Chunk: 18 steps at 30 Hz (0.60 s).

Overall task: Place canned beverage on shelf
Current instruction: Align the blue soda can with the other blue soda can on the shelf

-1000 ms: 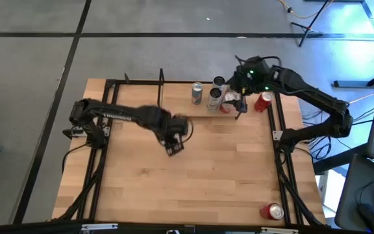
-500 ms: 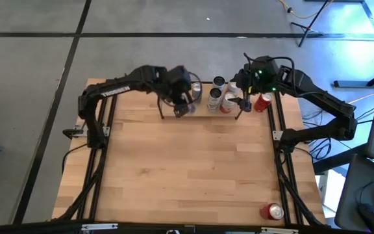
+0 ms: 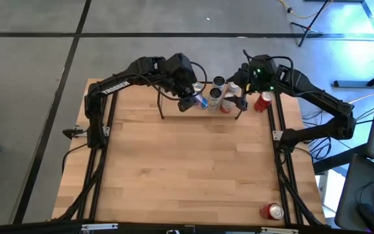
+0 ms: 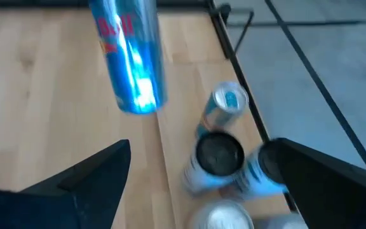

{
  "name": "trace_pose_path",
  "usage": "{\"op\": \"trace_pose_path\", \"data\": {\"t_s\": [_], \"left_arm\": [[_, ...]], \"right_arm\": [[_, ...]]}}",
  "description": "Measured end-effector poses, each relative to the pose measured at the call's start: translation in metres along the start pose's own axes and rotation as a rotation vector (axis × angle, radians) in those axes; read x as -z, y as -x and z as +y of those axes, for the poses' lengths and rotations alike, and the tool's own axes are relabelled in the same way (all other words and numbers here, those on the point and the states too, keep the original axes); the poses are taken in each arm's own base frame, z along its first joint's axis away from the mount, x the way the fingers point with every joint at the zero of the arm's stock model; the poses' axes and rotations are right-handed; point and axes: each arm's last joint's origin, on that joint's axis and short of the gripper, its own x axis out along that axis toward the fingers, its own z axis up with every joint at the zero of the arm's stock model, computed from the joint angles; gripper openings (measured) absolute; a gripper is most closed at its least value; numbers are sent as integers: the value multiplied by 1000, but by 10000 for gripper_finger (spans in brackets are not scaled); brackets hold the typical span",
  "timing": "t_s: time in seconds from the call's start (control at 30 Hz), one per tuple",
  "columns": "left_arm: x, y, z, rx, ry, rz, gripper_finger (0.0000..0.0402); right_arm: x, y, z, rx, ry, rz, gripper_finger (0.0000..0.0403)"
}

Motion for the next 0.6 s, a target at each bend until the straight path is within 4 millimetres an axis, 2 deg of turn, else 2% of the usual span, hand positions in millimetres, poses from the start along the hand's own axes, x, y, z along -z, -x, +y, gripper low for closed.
{"op": "trace_pose_path", "data": {"t_s": [0.1,0.2,0.3,0.53,0.6], "left_arm": [[-2,4,-2,3,-38,-22,204],[-3,4,-3,6,-60,-26,204],[-6,3,-4,11,-66,-65,204],[-9,4,-7,16,-93,-90,204],[-9,4,-7,18,-94,-97,204]], "right_arm": [[-5,-6,-2,-23,-32,-43,370],[-8,-17,-1,-138,-40,-81,332],[-9,-27,-2,-210,-46,-85,255],[-7,-48,-4,-287,-58,-49,41],[-6,-52,-4,-301,-57,-44,11]]}}
